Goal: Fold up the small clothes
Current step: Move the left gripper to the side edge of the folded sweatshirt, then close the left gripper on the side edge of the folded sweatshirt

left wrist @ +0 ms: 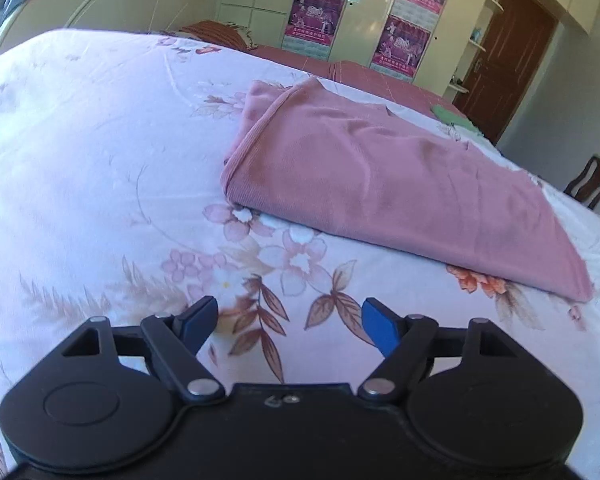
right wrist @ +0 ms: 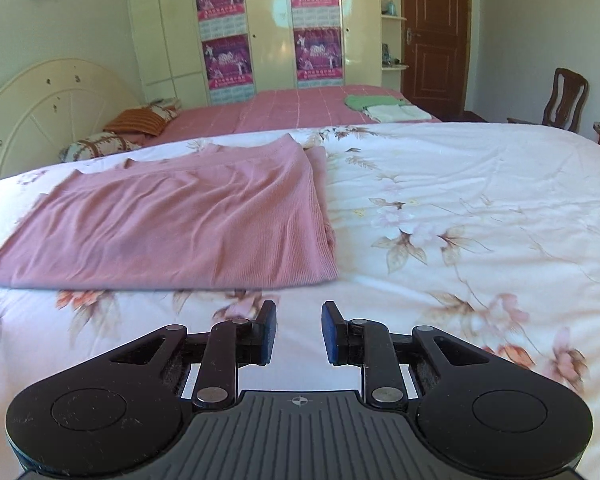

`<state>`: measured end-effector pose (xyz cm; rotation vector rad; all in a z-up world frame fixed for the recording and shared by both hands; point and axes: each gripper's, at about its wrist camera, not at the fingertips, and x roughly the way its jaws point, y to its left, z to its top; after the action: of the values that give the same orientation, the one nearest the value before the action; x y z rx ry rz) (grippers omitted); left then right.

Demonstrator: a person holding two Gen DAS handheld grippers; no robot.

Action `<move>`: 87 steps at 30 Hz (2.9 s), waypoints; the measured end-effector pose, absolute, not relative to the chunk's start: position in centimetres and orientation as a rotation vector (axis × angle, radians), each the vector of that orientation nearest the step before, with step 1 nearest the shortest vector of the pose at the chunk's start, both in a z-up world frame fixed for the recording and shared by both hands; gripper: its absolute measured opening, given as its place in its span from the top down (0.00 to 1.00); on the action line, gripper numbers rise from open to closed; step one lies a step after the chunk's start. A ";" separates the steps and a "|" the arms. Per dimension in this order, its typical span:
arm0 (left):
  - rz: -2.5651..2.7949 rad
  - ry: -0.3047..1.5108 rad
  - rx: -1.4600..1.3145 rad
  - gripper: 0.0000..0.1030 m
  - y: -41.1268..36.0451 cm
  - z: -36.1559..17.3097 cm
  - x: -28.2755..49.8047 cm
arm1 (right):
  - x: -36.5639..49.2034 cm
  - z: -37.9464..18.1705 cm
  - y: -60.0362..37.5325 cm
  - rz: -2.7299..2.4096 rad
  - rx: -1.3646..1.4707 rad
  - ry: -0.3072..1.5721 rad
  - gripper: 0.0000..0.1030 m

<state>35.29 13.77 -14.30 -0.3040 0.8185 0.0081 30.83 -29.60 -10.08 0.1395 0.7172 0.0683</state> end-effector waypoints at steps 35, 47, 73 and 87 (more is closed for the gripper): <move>0.188 0.475 -1.203 0.59 17.0 -20.4 42.6 | 44.3 -8.7 -16.8 0.262 0.243 0.732 0.77; 0.127 0.467 -1.354 0.70 19.8 -21.9 45.5 | 47.7 -11.3 -13.3 0.352 0.189 0.780 0.77; 0.173 0.395 -1.237 0.94 19.7 -19.3 45.8 | 48.7 -10.6 -14.5 0.394 0.240 0.739 0.77; 0.193 0.470 -1.154 0.93 19.4 -20.5 46.1 | 50.9 -13.2 -11.6 0.378 0.123 0.726 1.00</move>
<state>46.14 19.38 -20.52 -1.1540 0.4699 0.1932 50.92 -11.57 -13.23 0.1234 0.7255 0.3780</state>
